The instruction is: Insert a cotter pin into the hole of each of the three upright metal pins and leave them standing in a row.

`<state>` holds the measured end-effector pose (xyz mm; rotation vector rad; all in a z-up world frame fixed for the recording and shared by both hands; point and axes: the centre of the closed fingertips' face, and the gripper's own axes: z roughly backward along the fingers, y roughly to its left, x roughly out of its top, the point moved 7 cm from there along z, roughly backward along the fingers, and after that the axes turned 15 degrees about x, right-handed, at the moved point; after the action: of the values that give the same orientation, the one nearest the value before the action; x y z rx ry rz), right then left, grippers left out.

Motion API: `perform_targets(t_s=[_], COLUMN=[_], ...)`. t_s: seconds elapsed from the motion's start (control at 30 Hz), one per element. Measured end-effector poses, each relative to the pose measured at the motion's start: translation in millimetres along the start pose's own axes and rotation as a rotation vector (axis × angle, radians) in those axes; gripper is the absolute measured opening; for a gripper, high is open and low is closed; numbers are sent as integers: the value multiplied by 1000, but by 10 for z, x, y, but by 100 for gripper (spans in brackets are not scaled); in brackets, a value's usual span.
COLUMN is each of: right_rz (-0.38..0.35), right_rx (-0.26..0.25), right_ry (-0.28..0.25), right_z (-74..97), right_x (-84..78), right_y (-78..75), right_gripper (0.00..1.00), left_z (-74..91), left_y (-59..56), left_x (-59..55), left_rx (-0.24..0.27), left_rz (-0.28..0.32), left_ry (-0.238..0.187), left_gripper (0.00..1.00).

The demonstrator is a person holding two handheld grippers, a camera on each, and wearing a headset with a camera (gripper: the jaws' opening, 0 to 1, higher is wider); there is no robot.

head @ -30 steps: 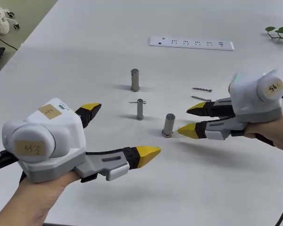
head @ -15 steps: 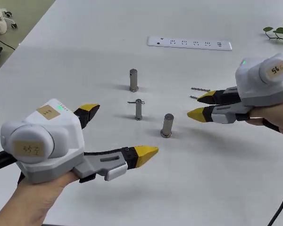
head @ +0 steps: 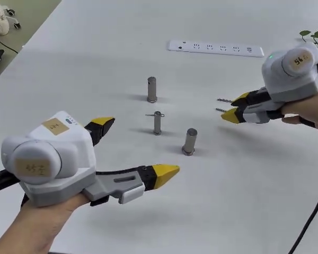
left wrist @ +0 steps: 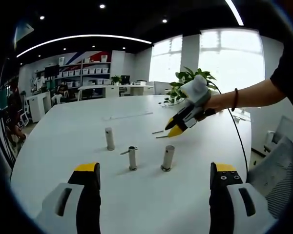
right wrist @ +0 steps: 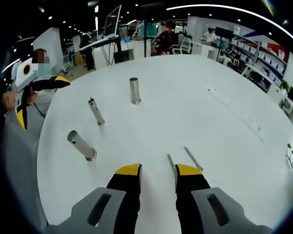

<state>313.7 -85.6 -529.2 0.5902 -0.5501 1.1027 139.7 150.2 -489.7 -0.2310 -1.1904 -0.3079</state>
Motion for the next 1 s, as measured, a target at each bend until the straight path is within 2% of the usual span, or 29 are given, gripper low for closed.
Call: perform_targets(t_s=[0.07,0.27,0.33,0.63,1.0], right_rz=[-5,-8,-25,-26,18], right_rx=[-4,-16,-10,-12,42], right_ry=[28,92,111,187,301], right_z=[-39,-82,-83,-91,-132], right_x=[-23,-53,-98,-72,-65], right_y=[-84,-128,-197,-282,-300], right_gripper=[21,17,17,12,7], left_z=[-3,-11,-14,-21,-23], left_y=[11,24,23,9,20], left_x=[0,-2,-3,-25,-19], left_rx=[3,7,6,-1,0], left_rz=[2,6,10,18,17], left_ry=[-2,0,-2,3,1], left_gripper=[92,92,92,91,91])
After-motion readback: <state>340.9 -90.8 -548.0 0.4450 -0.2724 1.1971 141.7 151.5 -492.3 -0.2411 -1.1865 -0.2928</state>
